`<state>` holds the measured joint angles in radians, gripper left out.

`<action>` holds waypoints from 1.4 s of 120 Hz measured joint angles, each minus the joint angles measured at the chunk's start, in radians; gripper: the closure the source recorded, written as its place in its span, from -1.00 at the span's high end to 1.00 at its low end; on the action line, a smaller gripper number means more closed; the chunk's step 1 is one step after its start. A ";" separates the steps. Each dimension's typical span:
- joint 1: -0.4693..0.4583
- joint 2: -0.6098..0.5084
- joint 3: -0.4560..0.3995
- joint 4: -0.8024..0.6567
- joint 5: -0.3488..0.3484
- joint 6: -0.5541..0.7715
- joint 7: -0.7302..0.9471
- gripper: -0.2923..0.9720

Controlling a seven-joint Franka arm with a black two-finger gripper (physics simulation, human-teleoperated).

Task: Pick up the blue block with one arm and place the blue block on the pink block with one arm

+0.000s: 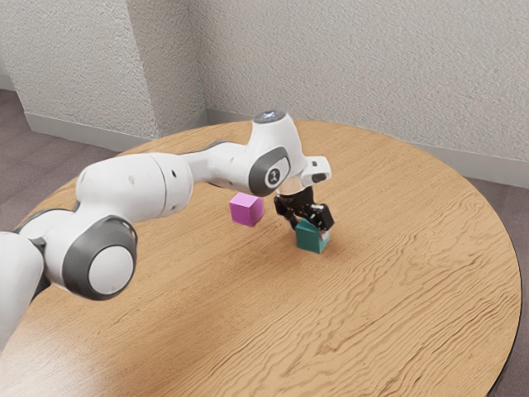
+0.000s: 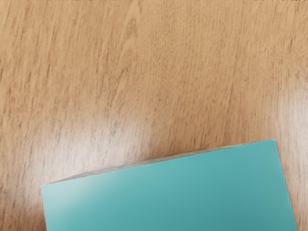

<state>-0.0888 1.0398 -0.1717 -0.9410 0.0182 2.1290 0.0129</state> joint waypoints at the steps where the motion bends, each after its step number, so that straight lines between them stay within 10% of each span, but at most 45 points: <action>1: 0.000 0.000 0.000 0.001 0.000 0.000 0.000 0.54; 56: -0.018 0.003 0.001 0.000 0.007 0.004 -0.013 0.04; 168: -0.051 -0.154 0.048 0.004 0.074 -0.226 -0.043 0.03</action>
<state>-0.1399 0.8861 -0.1239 -0.9366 0.0925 1.9028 -0.0301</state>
